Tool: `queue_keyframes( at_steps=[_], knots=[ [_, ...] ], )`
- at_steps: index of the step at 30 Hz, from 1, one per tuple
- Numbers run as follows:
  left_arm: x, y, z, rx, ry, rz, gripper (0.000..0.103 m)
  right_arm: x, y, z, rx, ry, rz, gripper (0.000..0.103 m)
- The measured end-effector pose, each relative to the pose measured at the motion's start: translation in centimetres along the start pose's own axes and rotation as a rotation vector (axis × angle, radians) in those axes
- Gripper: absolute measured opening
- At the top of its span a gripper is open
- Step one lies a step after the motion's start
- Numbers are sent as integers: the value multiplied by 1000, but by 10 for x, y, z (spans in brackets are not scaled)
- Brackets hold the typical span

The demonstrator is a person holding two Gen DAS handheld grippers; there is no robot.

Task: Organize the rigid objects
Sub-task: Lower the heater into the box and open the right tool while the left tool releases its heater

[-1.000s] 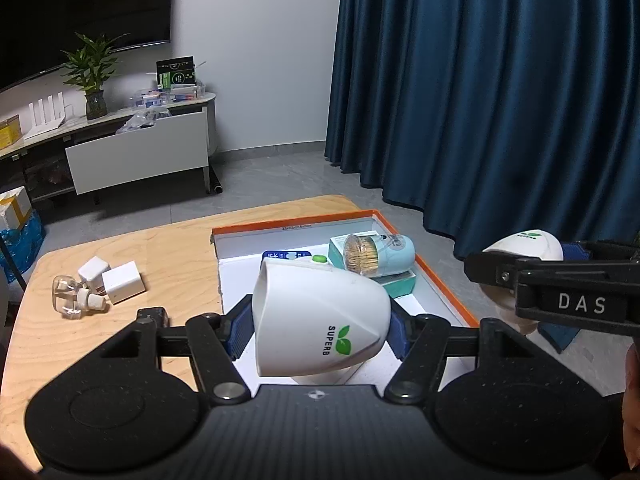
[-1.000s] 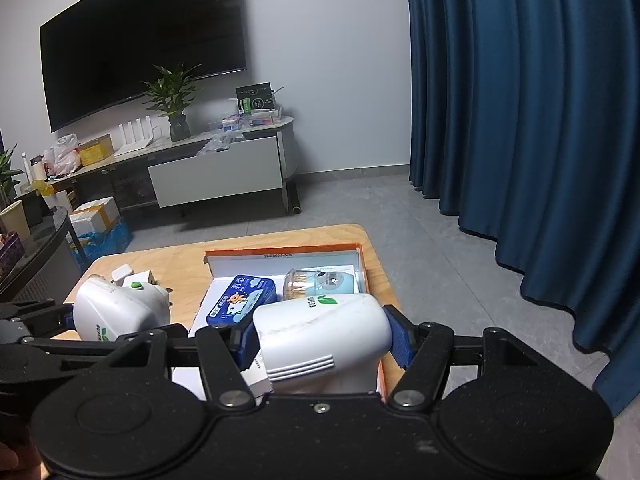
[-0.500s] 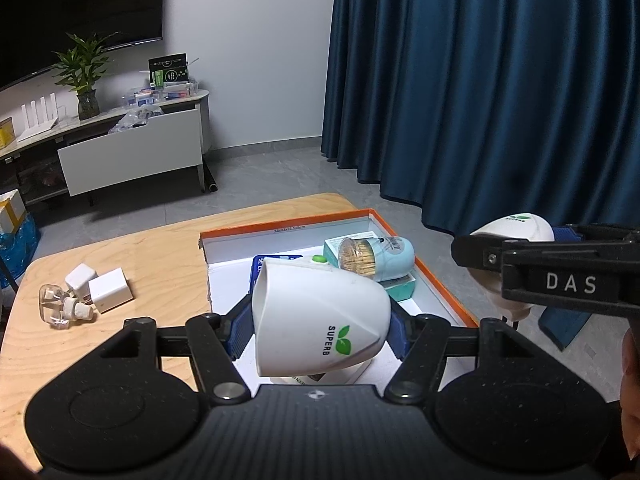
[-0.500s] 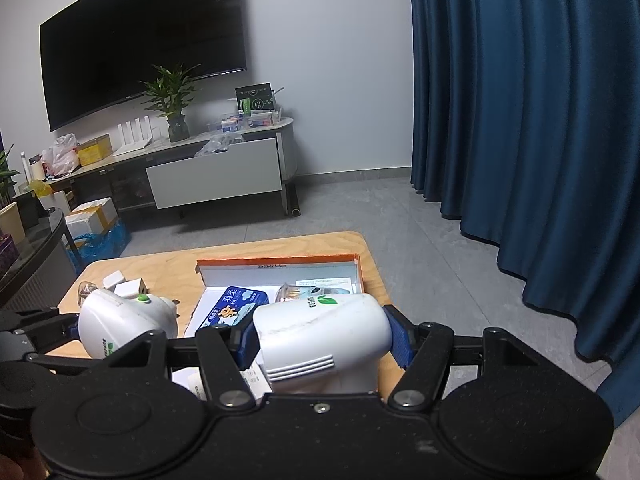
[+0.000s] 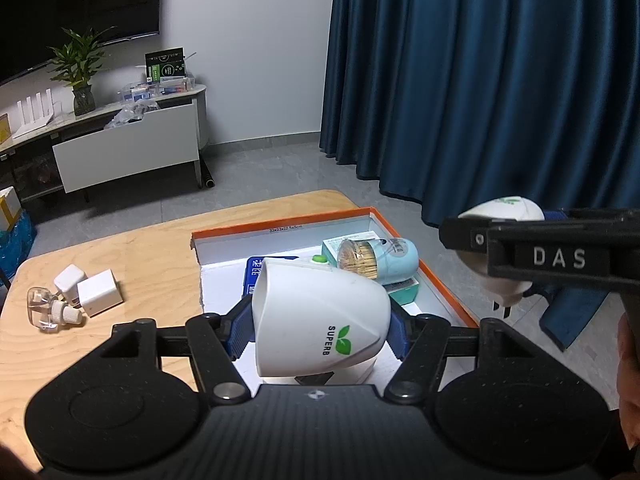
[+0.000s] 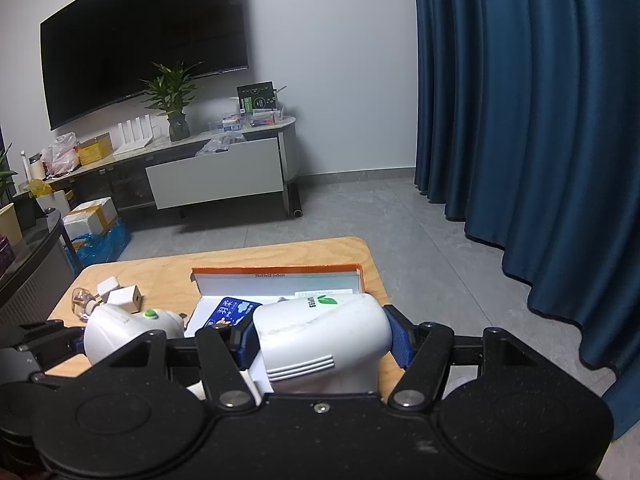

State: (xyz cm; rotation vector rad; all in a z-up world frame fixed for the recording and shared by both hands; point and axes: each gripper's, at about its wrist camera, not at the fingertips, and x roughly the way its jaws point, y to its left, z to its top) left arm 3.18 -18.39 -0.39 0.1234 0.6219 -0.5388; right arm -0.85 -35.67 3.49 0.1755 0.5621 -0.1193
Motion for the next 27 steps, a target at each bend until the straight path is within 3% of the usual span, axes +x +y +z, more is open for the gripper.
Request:
queue_keyframes(
  at_steps=[18, 27],
  knots=[
    [24, -11, 3, 15, 27, -50, 66, 55, -4, 41, -3, 8, 28, 75],
    [39, -25, 5, 38, 36, -157, 64, 92, 1, 55, -9, 53, 42, 75]
  ],
)
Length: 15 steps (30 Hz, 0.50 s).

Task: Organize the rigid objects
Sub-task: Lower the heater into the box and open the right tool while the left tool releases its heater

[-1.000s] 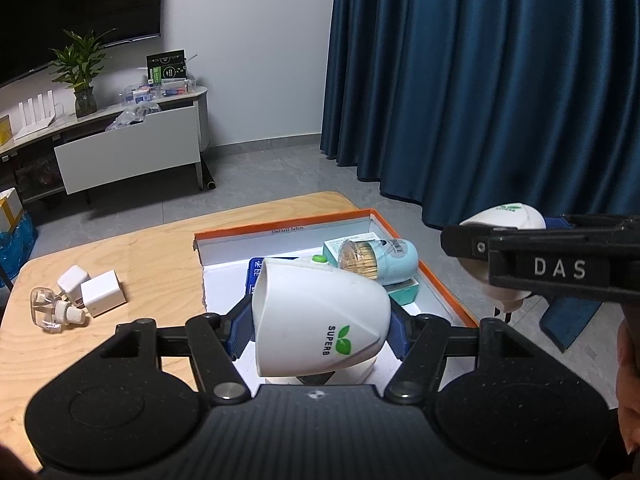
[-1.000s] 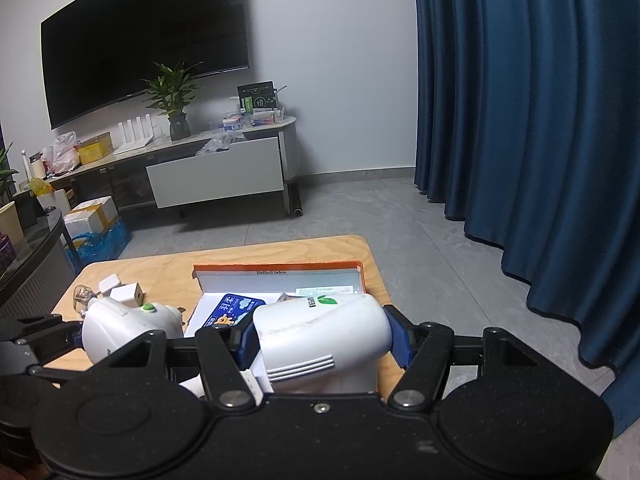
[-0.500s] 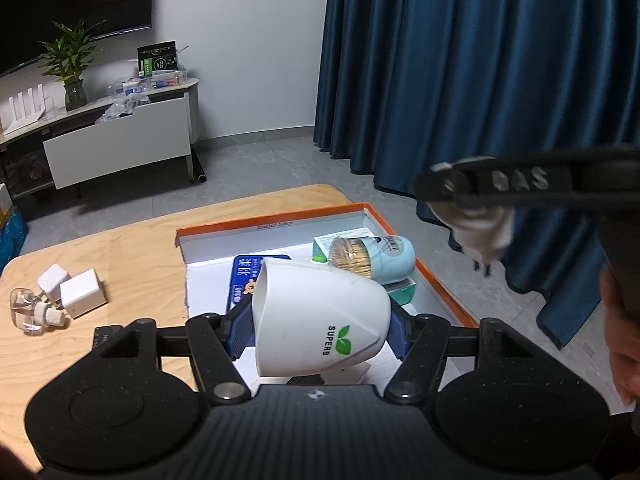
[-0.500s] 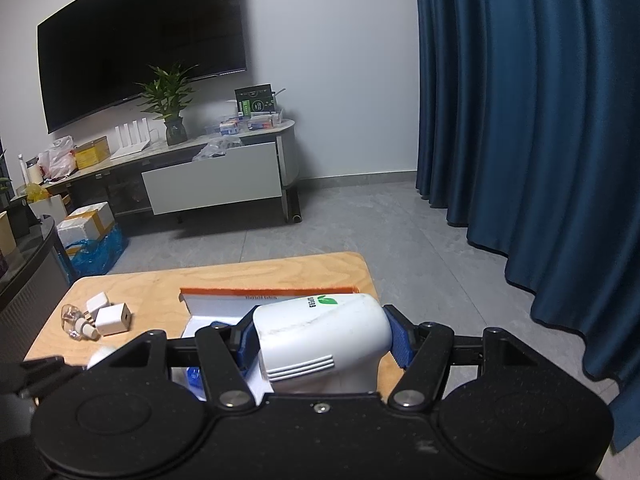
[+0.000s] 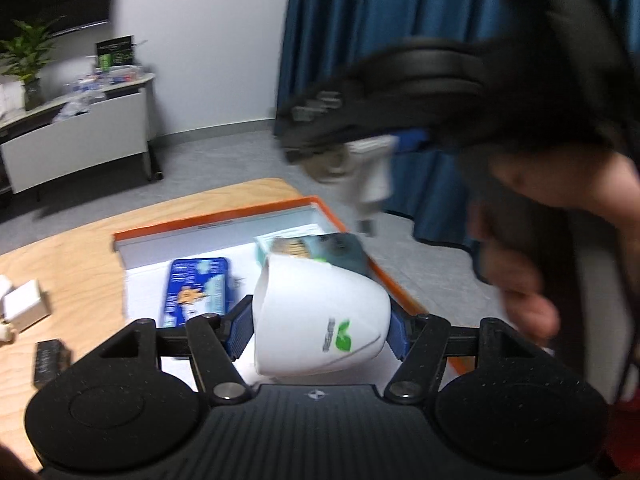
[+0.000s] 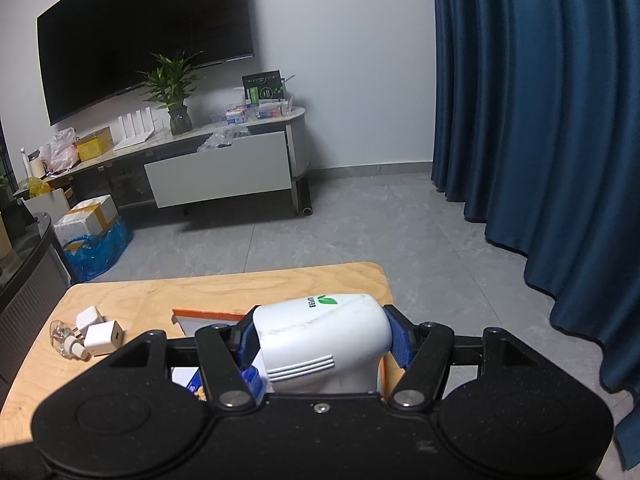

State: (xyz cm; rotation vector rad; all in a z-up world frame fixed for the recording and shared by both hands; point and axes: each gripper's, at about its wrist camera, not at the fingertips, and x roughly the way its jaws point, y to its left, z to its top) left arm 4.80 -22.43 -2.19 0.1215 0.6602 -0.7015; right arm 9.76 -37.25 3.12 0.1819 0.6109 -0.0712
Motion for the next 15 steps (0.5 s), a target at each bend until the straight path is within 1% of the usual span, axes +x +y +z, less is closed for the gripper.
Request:
queue_keyframes(
  at_steps=[1, 2, 5, 6, 7, 10, 11, 15],
  knots=[
    [2, 0, 0, 3, 5, -6, 63, 3, 1, 1, -6, 6, -1, 75],
    [3, 2, -1, -7, 4, -2, 64, 7, 1, 2, -12, 12, -3, 75],
    [5, 17, -3, -80, 17, -29, 75, 15, -1, 5, -7, 26, 9, 75],
    [4, 21, -4, -99, 10, -35, 85, 18, -1, 7, 0, 30, 13, 75],
    [1, 24, -4, -111, -1, -36, 87, 21, -2, 8, 5, 39, 18, 75],
    [-4, 21, -3, -101, -20, -11, 87, 30, -1, 9, 12, 52, 35, 76],
    [-6, 22, -2, -99, -22, 2, 87, 32, 1, 9, 11, 53, 34, 79],
    [-15, 32, -3, -121, -30, 52, 89, 28, 0, 7, 34, 41, 34, 79]
  ],
)
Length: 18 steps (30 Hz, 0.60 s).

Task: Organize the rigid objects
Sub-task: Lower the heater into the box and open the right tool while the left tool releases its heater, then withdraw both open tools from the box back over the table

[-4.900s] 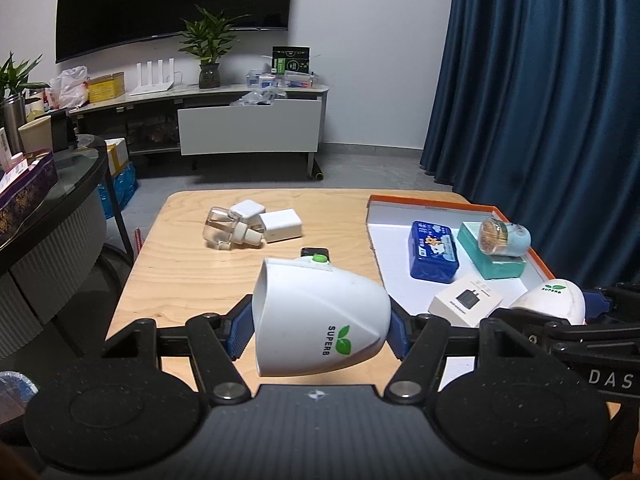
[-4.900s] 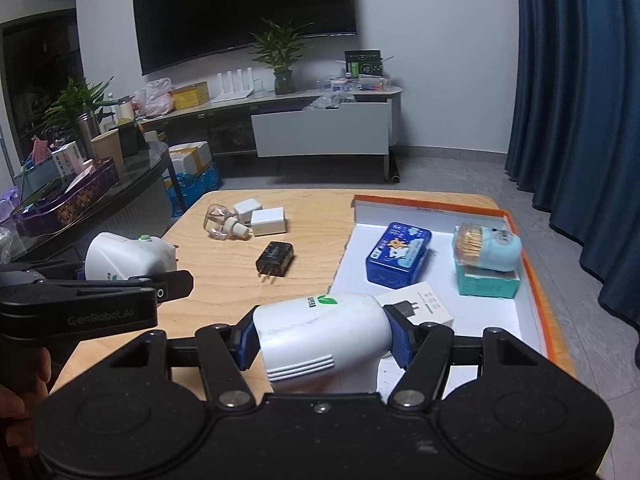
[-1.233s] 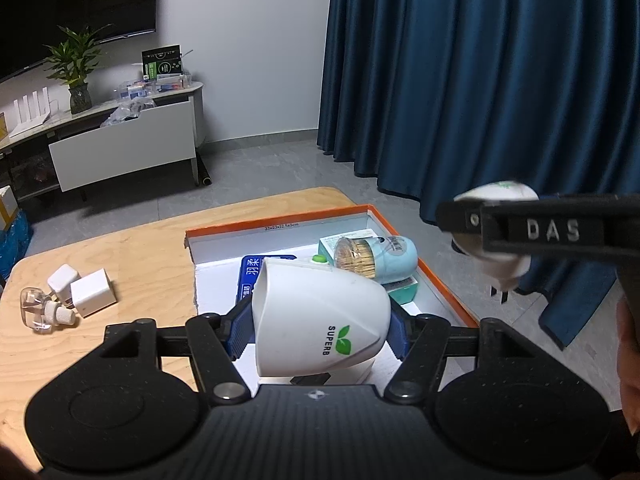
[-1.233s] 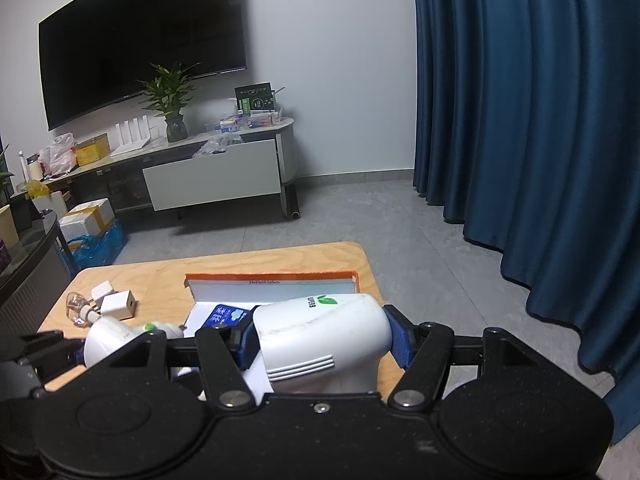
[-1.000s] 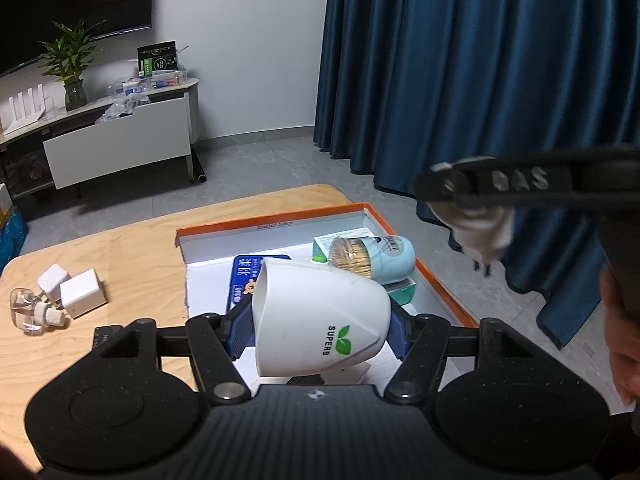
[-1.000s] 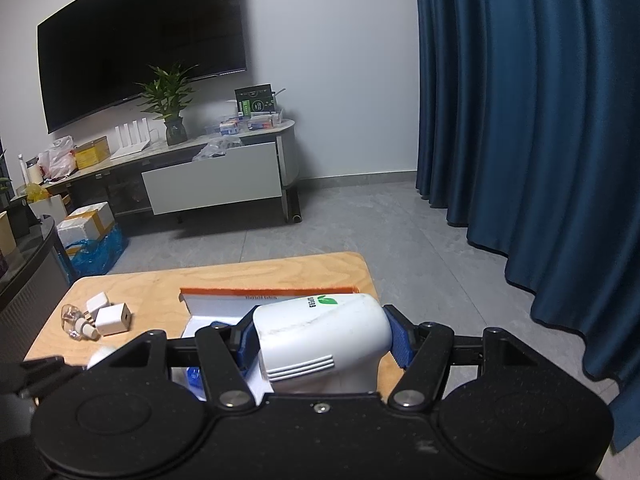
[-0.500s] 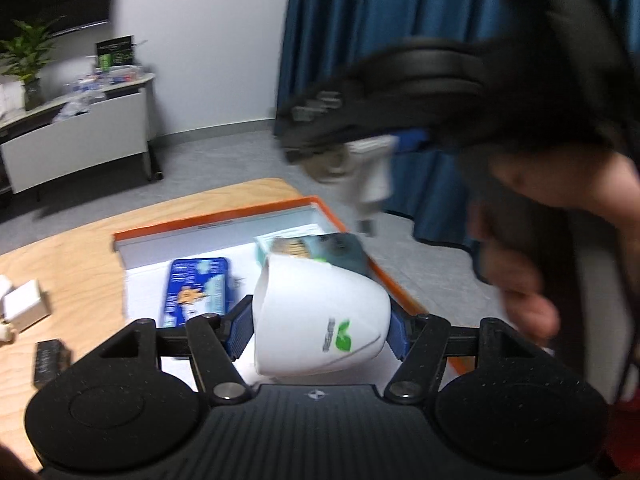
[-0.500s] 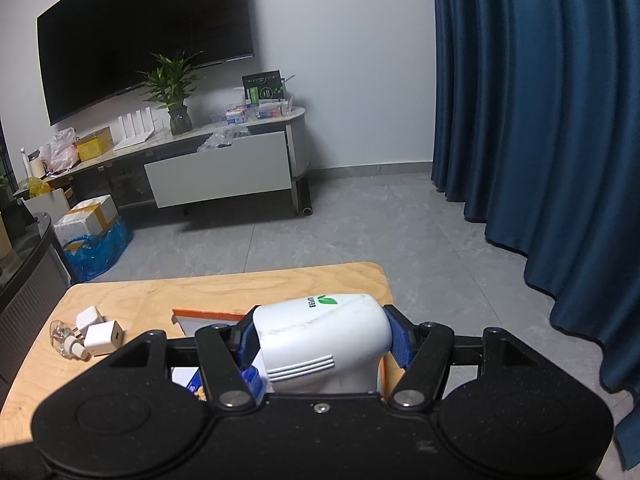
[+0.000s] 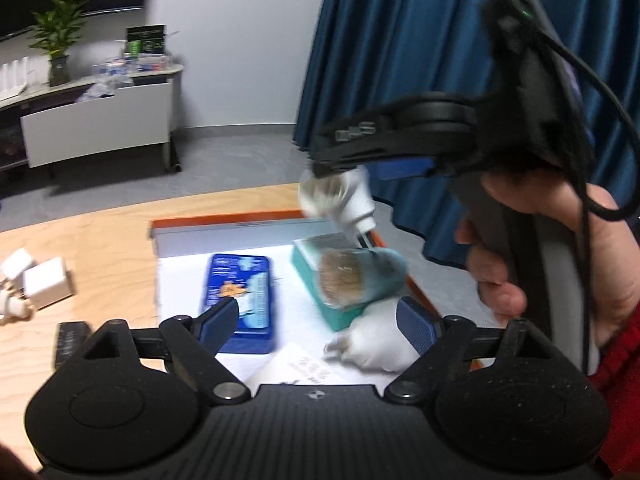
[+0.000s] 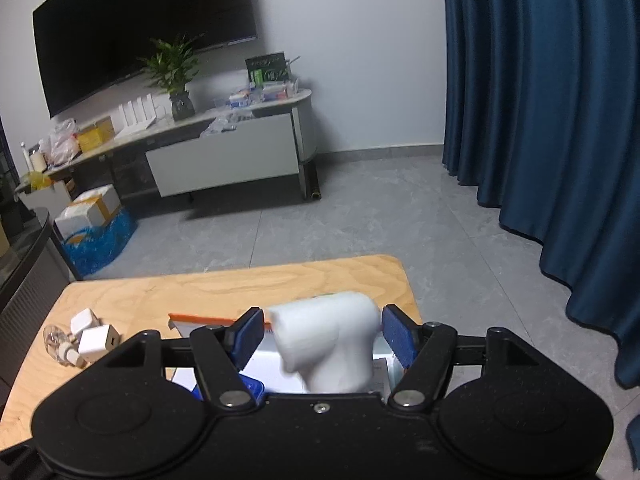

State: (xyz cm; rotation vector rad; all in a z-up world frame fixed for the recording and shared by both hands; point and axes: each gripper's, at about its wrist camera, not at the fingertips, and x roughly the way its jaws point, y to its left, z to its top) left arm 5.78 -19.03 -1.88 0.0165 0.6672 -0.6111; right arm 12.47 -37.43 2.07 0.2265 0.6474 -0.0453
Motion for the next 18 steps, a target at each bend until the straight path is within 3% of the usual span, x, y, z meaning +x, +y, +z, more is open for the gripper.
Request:
queue_keyframes(
  at_steps=[2, 6, 18],
  knots=[
    [-5, 8, 1, -18, -6, 24, 90, -4, -3, -1, 15, -5, 29, 80],
    [-13, 22, 3, -49, -23, 63, 90, -20, -2, -4, 17, -29, -9, 80],
    [-45, 42, 4, -78, -72, 140, 93, -78, 2, -24, 31, -84, 3, 80]
  ],
)
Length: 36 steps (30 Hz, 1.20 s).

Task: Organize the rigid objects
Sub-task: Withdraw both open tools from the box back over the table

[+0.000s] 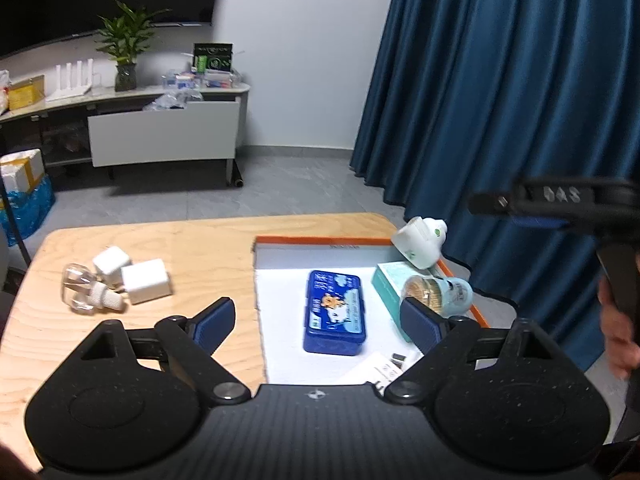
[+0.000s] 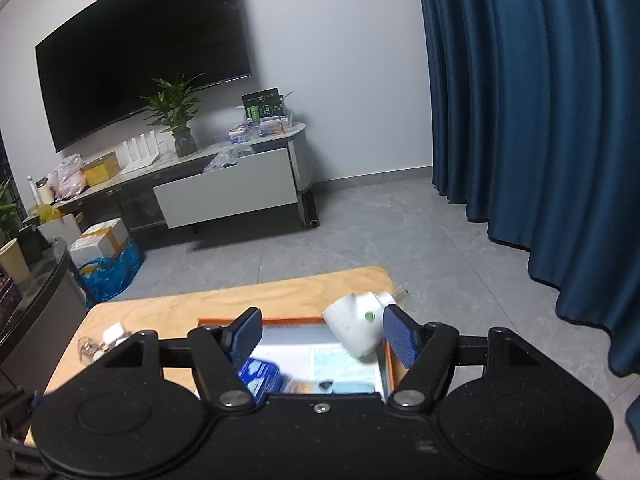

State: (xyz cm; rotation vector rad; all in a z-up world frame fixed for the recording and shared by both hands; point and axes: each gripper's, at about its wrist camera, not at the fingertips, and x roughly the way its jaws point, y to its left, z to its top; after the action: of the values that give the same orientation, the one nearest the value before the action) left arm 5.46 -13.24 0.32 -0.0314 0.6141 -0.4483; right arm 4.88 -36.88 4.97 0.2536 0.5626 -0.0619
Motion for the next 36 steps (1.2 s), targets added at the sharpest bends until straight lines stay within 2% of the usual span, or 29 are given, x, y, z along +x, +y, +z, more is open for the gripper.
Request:
queue_keyframes(
  at_steps=[10, 21, 36],
  knots=[
    [-15, 23, -1, -35, -14, 74, 94, -2, 37, -26, -39, 72, 58, 80],
    [-24, 49, -5, -71, -17, 147, 95, 9, 82, -40, -97, 105, 128, 80],
    [-31, 103, -18, -161, 20, 272, 96, 34, 130, -63, -143, 180, 204, 80]
  ],
)
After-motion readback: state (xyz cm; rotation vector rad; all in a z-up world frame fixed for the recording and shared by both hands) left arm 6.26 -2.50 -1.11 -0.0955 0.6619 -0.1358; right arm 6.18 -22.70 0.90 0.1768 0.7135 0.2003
